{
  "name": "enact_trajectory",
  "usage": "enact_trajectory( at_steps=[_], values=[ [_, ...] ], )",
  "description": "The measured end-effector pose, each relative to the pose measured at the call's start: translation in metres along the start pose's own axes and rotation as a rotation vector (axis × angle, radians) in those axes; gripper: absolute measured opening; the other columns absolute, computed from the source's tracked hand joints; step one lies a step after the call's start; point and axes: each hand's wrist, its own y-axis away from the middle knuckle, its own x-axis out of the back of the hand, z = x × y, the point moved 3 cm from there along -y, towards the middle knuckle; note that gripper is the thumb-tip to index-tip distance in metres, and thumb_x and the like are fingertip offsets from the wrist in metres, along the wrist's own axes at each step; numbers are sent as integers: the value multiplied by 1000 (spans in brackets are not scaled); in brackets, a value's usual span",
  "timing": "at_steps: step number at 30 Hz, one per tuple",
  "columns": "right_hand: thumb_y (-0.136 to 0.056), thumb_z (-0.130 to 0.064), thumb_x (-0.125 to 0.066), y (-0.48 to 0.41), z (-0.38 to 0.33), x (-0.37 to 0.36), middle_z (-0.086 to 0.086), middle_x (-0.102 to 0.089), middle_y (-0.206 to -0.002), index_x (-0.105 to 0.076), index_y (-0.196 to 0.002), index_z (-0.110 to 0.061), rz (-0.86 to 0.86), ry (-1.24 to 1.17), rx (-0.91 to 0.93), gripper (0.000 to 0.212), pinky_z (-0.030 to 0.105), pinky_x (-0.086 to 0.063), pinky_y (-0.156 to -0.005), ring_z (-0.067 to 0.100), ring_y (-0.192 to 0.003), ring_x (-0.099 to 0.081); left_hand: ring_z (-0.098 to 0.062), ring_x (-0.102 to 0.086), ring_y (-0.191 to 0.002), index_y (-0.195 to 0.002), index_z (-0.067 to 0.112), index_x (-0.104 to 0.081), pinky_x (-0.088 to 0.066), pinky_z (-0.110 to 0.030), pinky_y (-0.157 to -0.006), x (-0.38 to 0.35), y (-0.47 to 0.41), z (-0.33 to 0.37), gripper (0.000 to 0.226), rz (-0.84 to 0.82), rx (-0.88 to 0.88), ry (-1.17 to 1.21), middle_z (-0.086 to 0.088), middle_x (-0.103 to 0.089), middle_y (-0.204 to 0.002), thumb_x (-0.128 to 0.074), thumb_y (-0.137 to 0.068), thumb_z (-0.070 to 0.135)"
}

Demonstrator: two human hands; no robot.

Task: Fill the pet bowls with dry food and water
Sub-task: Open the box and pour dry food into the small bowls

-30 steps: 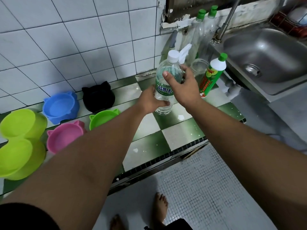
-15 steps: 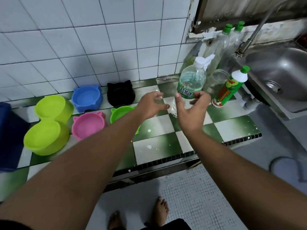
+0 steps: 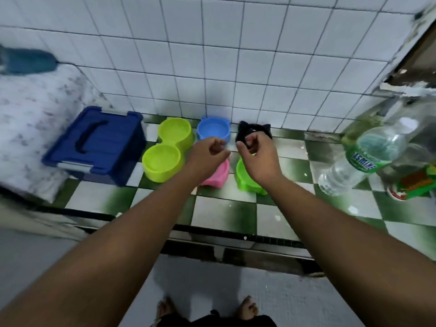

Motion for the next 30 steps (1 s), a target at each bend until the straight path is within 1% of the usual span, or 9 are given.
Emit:
enact_trajectory(
  at_steps=[3, 5, 8, 12, 15, 19, 24, 27, 30],
  values=[
    [-87, -35, -70, -4, -33, -45, 5, -64, -96, -61, -98, -16, -88, 0, 24, 23, 40, -54, -78, 22, -82, -62, -17, -71, -95, -114, 14, -73, -58, -37, -91, 60, 14, -20, 26, 92, 27, 4, -3, -75, -100, -76, -89, 19],
    [-88, -32, -71, -5, -57, -76, 4, -66, -100, -63, -102, -14, -133, 26, 30, 24, 35, -52, -80, 24, -85, -65, -18, -72, -91, -110, 16, -73, -59, -41, -90, 97, 23, -40, 22, 138, 88, 36, -2, -75, -95, -76, -88, 20],
    [-88, -32, -71, -6, -93, -124, 3, -66, -96, -64, -102, -13, -191, 29, 58, 24, 36, -53, -79, 24, -80, -65, -22, -73, -87, -100, 24, -74, -62, -48, -84, 150, 36, -74, 26, 226, 168, 97, -2, -75, -89, -74, -79, 41],
    [-89, -31, -70, -10, -137, -183, 0, -67, -94, -67, -103, -14, -225, 84, 125, 22, 31, -51, -78, 19, -78, -63, -25, -74, -83, -91, 20, -76, -62, -50, -81, 201, 66, -123, 27, 332, 279, 147, -3, -77, -84, -68, -79, 43],
    [-91, -31, -68, -16, -160, -221, 0, -67, -97, -68, -104, -14, -273, 108, 165, 21, 26, -47, -75, 16, -79, -61, -23, -74, -81, -87, 20, -74, -63, -48, -82, 228, 85, -153, 14, 422, 375, 292, -5, -76, -82, -70, -90, 33],
    [-90, -28, -68, -29, -177, -261, 4, -70, -99, -69, -104, -12, -331, 140, 203, 21, 23, -44, -79, 14, -83, -59, -20, -70, -72, -93, 6, -72, -65, -41, -77, 257, 95, -185, 15, 628, 548, 484, -11, -73, -83, -69, -96, 20],
    [-90, -22, -66, -54, -188, -300, 7, -69, -99, -70, -105, -11, -409, 254, 266, 20, 25, -43, -88, 23, -96, -62, -19, -64, -61, -88, 9, -67, -63, -34, -65, 278, 86, -210, 17, 777, 741, 636, -9, -67, -73, -77, -91, 23],
    [-91, -21, -64, -74, -185, -324, 10, -69, -106, -71, -107, -11, -436, 297, 278, 20, 29, -46, -93, 26, -101, -63, -21, -65, -56, -87, 5, -67, -60, -32, -60, 285, 71, -218, 26, 800, 807, 676, -12, -68, -76, -84, -85, 26],
    [-92, -21, -63, -94, -181, -346, 13, -66, -117, -70, -114, -11, -466, 310, 307, 25, 36, -49, -99, 30, -109, -61, -25, -70, -62, -94, 1, -66, -63, -35, -59, 288, 57, -221, 36, 840, 861, 645, -14, -70, -84, -86, -83, 29]
  ],
)
